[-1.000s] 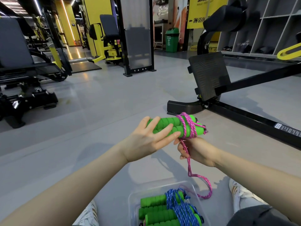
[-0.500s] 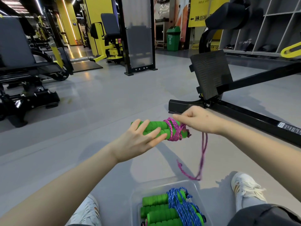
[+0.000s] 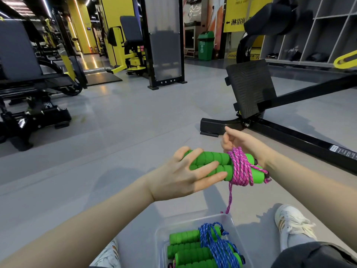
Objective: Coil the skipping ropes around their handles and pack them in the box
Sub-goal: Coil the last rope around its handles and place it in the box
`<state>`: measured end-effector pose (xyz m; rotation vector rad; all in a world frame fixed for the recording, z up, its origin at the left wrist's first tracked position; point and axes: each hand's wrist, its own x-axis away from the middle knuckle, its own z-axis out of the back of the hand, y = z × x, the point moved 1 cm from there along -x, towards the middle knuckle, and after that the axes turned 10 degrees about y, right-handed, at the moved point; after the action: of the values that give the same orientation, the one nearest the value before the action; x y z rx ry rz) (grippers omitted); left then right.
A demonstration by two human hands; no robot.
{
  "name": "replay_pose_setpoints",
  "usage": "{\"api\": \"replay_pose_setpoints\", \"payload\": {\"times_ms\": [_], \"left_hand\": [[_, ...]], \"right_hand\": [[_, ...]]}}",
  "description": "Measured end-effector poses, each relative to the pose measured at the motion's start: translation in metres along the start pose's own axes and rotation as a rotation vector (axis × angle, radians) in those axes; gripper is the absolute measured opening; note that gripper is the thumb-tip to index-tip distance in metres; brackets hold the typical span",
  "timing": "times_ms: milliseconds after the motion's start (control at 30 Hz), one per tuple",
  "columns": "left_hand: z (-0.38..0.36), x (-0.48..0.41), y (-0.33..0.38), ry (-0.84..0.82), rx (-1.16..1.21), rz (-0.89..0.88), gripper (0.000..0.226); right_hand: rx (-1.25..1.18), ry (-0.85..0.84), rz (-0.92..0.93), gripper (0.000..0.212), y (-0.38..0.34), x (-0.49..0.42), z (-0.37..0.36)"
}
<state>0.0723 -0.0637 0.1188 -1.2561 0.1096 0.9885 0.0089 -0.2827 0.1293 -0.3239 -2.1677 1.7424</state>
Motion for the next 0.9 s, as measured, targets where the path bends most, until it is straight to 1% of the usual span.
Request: {"api": "replay_pose_setpoints", "payload": {"times_ms": [67, 100, 133, 167, 200, 233, 267, 300, 400, 467, 567, 633, 700, 767, 833, 900], "left_hand": [[0.000, 0.000, -0.002, 0.018, -0.016, 0.041, 0.037], [0.000, -0.001, -0.004, 0.023, -0.029, 0.071, 0.037], [-0.001, -0.001, -0.008, 0.029, -0.052, 0.109, 0.037], [-0.002, -0.001, -0.012, 0.037, -0.082, 0.146, 0.038], [-0.003, 0.000, -0.016, 0.044, -0.115, 0.176, 0.038], [-0.004, 0.002, -0.020, 0.041, -0.147, 0.196, 0.037], [-0.006, 0.006, -0.023, 0.030, -0.179, 0.205, 0.037], [-0.007, 0.010, -0.026, 0.014, -0.208, 0.206, 0.037], [-0.007, 0.022, -0.032, -0.030, -0.245, 0.194, 0.035], [-0.006, 0.026, -0.032, -0.050, -0.252, 0.187, 0.034], [-0.007, 0.029, -0.034, -0.090, -0.270, 0.190, 0.035], [-0.010, 0.038, -0.040, -0.129, -0.290, 0.194, 0.036], [-0.010, 0.050, -0.047, -0.178, -0.306, 0.182, 0.038], [-0.005, 0.060, -0.052, -0.216, -0.305, 0.159, 0.040], [0.000, 0.063, -0.051, -0.245, -0.285, 0.136, 0.041], [0.001, 0.062, -0.043, -0.258, -0.221, 0.092, 0.041]], "right_hand": [[-0.061, 0.040, -0.055, 0.042, 0.007, 0.000, 0.007], [-0.116, 0.076, -0.084, 0.039, 0.016, 0.000, 0.010], [-0.161, 0.067, -0.104, 0.032, 0.024, 0.002, 0.011], [-0.176, 0.017, -0.103, 0.028, 0.030, 0.006, 0.008], [-0.154, -0.060, -0.108, 0.029, 0.033, 0.010, 0.001], [-0.103, -0.111, -0.120, 0.035, 0.035, 0.014, -0.007], [-0.046, -0.124, -0.123, 0.043, 0.035, 0.017, -0.014], [0.018, -0.109, -0.110, 0.045, 0.031, 0.020, -0.023], [0.253, -0.028, -0.045, 0.034, 0.022, 0.026, -0.032], [0.406, -0.021, -0.009, 0.032, 0.017, 0.029, -0.038], [0.508, -0.082, -0.019, 0.030, 0.010, 0.035, -0.046], [0.563, -0.163, -0.047, 0.031, 0.004, 0.039, -0.048], [0.627, -0.223, -0.034, 0.032, -0.004, 0.043, -0.051], [0.702, -0.187, 0.052, 0.033, -0.014, 0.043, -0.051], [0.821, -0.092, 0.220, 0.034, -0.025, 0.039, -0.049], [0.911, -0.024, 0.374, 0.041, -0.034, 0.036, -0.046]]}}
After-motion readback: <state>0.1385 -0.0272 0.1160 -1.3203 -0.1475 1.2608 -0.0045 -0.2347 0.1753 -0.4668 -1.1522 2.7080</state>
